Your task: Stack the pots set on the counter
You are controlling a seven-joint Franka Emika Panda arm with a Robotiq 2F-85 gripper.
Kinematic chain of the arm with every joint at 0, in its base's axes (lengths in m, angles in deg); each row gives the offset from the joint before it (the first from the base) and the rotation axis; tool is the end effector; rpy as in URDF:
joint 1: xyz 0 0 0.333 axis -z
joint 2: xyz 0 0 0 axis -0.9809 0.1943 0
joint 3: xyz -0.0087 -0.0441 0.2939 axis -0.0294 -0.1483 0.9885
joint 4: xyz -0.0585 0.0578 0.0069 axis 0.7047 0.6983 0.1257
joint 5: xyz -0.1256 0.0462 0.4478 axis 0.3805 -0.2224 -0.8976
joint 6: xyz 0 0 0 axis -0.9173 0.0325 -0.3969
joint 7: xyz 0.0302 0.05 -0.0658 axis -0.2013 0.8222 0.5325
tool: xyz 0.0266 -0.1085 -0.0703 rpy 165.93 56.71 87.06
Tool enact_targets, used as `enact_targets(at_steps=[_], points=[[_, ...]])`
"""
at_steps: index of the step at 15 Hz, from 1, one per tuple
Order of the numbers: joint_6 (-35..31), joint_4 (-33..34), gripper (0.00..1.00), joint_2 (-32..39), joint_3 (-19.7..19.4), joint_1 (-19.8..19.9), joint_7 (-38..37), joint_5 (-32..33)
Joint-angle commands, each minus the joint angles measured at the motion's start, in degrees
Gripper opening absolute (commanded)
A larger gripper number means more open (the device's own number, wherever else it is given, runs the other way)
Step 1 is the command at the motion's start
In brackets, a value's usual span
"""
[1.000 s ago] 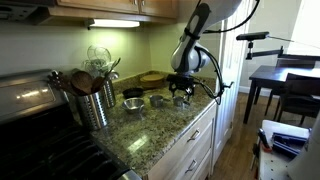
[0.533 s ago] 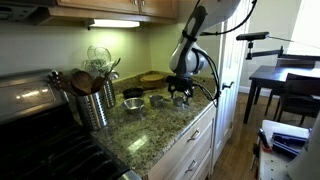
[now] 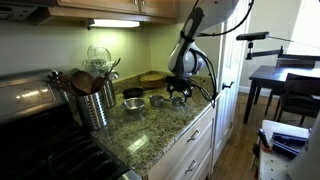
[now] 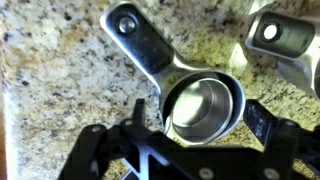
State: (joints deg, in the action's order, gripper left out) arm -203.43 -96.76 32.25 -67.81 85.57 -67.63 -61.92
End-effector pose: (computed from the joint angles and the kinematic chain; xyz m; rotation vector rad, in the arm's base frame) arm 0.5688 -0.2078 0.1053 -2.3594 1.9351 -0.2839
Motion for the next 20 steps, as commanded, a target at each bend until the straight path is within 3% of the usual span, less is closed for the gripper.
enact_targets(at_steps=[1,5,6,7,10,14,20], points=[[-1.1,0.7,1.00,1.0,0.8,1.1,2.6,-2.5],[-0.8,1.4,1.00,1.7,0.5,1.1,2.9,-3.0],[-0.8,1.5,0.75,1.8,0.3,1.1,2.8,-3.0],[-0.7,1.5,0.74,1.8,0.2,1.0,2.8,-2.9],[-0.5,1.3,0.55,1.5,-0.3,0.8,2.6,-2.5],[-0.2,0.2,0.55,0.5,-1.0,0.3,2.2,-1.9],[-0.1,-2.9,0.55,-3.4,1.9,-1.5,5.6,-2.0]])
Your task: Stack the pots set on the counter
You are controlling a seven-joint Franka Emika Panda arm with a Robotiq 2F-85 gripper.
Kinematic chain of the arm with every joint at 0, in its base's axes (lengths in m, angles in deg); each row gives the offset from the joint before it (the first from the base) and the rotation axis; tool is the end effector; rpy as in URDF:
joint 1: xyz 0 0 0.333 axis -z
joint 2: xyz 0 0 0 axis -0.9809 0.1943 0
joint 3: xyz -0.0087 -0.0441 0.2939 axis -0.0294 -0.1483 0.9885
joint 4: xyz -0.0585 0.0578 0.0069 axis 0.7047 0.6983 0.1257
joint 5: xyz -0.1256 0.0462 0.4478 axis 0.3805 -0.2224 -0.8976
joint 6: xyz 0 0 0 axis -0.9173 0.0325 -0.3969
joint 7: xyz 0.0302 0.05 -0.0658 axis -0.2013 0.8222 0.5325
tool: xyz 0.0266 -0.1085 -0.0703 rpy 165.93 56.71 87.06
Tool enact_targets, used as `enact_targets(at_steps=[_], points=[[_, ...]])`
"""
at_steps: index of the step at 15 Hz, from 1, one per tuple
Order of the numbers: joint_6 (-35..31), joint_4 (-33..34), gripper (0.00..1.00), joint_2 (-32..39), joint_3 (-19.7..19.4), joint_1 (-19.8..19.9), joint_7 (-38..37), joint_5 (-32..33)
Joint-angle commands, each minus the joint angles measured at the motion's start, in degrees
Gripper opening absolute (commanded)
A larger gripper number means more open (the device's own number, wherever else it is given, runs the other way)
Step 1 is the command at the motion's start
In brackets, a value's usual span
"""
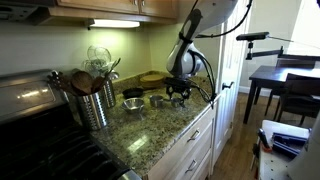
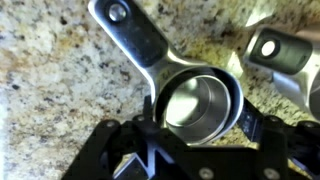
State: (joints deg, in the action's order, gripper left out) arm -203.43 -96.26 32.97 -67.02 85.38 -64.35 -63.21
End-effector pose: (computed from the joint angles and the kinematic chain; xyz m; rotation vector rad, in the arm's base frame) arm 0.5729 -0.1988 0.1006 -2.4051 1.8684 -0.2745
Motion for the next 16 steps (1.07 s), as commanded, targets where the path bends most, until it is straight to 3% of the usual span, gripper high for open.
enact_targets(at_steps=[1,8,16], points=[[0.1,-3.6,0.55,-4.5,1.3,-2.2,2.3,-0.2],[0.8,-6.0,0.55,-7.9,-0.3,-6.8,0.5,3.5],[0.9,-7.8,0.55,-12.5,-1.9,-8.5,-1.6,8.5]])
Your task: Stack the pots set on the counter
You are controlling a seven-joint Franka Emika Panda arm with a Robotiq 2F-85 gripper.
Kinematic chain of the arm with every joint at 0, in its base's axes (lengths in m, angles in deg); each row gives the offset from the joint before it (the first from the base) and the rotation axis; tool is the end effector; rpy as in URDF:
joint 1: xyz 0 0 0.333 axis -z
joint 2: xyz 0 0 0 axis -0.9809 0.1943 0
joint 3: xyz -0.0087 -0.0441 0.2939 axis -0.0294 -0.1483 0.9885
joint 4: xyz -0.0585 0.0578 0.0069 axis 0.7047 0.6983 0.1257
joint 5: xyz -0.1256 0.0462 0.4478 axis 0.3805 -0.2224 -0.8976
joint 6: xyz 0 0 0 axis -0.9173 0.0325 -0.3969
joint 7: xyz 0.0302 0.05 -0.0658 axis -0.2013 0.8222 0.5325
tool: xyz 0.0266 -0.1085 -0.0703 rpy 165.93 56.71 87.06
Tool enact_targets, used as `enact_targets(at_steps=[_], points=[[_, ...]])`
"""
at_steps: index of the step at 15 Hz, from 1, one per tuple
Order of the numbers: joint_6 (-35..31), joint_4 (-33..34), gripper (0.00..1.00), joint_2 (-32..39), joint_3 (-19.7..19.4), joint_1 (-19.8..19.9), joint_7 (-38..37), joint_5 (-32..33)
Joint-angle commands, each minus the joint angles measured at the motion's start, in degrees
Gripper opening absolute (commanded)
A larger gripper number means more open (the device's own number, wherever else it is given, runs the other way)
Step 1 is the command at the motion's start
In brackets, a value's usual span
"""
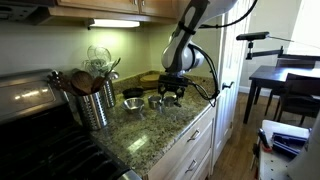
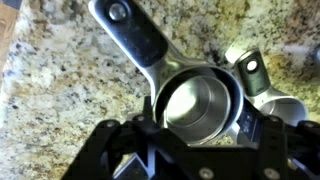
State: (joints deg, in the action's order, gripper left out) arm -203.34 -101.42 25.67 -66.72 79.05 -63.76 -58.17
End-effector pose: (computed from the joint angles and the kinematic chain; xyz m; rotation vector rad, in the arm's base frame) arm 0.5787 -0.1230 0.1374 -2.5675 1.6155 -0.3145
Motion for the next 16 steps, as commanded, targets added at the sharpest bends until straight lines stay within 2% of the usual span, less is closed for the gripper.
enact_targets(at_steps=[1,6,10,16], points=[[1.0,-2.2,0.55,-5.9,-2.5,-2.6,-2.8,4.8],[1.7,1.6,0.55,-6.8,-2.2,-3.1,-4.9,11.1],[1.7,6.3,0.55,-4.2,-1.8,-3.5,-5.5,13.7],[1.5,12.0,0.55,0.4,-1.7,-3.1,-4.5,12.8]])
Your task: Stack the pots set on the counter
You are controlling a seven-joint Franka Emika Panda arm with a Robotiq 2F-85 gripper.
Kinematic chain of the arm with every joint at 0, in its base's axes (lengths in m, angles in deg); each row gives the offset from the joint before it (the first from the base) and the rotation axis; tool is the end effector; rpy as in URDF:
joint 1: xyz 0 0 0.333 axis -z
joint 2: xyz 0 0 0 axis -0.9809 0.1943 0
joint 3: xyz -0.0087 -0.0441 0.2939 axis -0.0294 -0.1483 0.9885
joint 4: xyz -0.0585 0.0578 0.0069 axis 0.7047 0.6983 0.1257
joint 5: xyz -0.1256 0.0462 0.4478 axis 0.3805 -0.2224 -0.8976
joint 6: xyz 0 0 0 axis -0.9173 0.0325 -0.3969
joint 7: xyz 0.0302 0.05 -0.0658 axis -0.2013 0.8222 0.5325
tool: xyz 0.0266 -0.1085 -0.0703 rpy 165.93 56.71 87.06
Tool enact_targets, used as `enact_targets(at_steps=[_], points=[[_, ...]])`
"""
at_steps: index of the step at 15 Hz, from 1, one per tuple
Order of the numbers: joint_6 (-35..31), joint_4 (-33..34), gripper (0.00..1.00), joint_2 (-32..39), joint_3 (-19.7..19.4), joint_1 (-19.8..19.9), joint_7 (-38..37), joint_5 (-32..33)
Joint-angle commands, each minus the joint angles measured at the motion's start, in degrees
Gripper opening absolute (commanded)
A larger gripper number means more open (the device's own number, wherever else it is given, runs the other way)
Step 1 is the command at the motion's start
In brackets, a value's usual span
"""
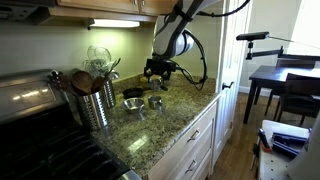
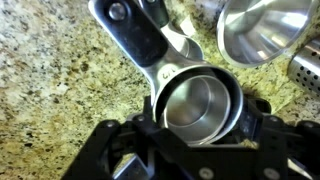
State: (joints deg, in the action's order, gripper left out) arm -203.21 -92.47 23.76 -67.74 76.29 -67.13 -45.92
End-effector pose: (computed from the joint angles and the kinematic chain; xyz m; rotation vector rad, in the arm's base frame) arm 0.6533 -0.1030 0.2312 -2.6676 1.3799 -0.6191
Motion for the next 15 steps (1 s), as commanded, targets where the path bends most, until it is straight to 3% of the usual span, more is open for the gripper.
enact_targets(at_steps=[1,15], points=[[1.3,3.7,0.55,3.2,-0.8,-0.2,-0.9,0.3],[1.7,9.6,0.55,12.3,-0.8,0.0,0.4,-4.2]])
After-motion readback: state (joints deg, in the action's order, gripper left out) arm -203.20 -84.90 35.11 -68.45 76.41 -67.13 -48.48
